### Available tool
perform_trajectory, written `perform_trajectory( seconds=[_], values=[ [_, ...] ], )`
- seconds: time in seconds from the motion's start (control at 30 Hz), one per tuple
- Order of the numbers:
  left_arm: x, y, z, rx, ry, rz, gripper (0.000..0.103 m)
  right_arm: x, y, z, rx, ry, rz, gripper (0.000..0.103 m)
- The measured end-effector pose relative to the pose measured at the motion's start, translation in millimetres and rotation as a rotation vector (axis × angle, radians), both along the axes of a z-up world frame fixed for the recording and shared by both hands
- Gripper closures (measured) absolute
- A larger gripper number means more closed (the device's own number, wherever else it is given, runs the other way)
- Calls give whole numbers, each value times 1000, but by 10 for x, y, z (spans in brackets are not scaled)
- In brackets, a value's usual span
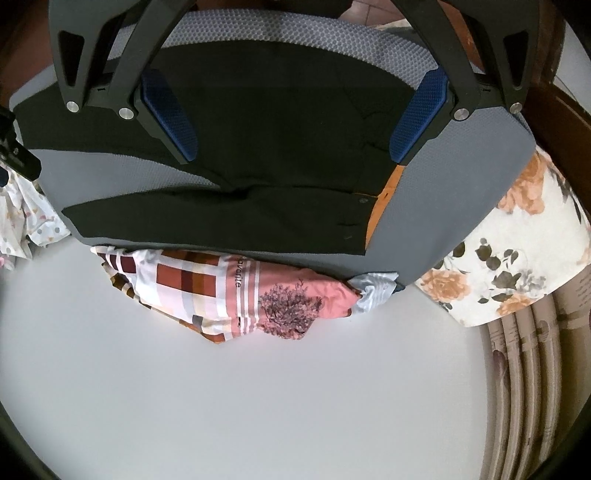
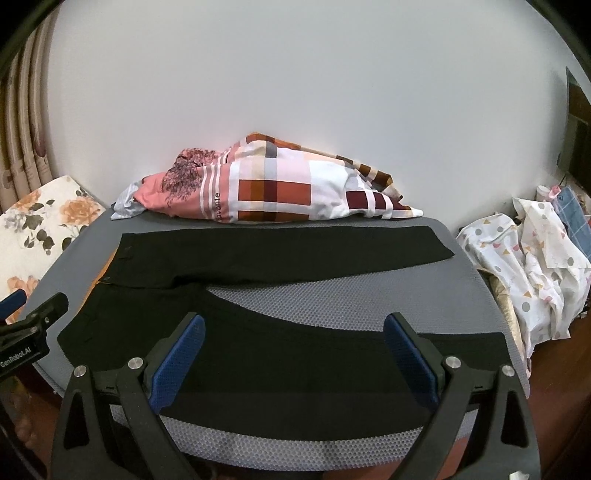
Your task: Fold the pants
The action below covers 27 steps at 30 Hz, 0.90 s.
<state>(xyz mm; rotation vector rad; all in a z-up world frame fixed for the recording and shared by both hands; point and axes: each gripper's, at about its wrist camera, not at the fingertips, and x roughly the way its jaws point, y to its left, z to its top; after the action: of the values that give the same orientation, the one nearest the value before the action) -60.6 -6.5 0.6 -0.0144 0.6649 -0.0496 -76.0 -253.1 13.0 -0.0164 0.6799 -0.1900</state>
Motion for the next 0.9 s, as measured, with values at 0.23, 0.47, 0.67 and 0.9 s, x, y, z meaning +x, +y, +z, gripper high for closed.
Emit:
perform_trajectory(
  seconds=[0.23, 0.47, 0.67, 0.9],
  values=[
    [70, -46, -24, 11, 9, -22, 0, 48, -23, -60, 7, 15, 19, 22],
    [241, -63, -75, 23, 61, 3, 0, 222, -56, -138, 21, 46, 35, 48],
    [342, -33, -138, 1, 74, 22, 0, 376, -65, -226, 22, 70, 45, 64],
    [532, 35, -203, -13, 79, 18, 0, 535, -58, -326, -7, 90, 52, 65]
  ],
)
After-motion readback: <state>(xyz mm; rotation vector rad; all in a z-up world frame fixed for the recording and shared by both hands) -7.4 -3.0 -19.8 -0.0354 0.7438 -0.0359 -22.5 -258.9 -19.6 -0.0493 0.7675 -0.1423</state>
